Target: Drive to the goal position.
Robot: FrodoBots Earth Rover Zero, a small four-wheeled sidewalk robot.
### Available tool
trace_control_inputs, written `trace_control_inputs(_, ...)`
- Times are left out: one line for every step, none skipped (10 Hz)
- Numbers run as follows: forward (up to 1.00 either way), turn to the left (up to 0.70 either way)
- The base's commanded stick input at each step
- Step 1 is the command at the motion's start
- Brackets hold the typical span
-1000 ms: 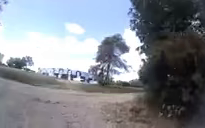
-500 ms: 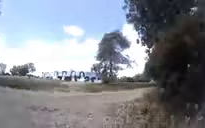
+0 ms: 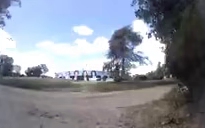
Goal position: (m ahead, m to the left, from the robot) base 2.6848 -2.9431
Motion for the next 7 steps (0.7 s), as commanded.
trace_control_inputs(0.85,0.00)
trace_control_inputs(0.85,0.00)
trace_control_inputs(0.85,0.00)
trace_control_inputs(0.85,0.00)
trace_control_inputs(0.85,0.00)
trace_control_inputs(0.85,0.00)
trace_control_inputs(0.85,0.00)
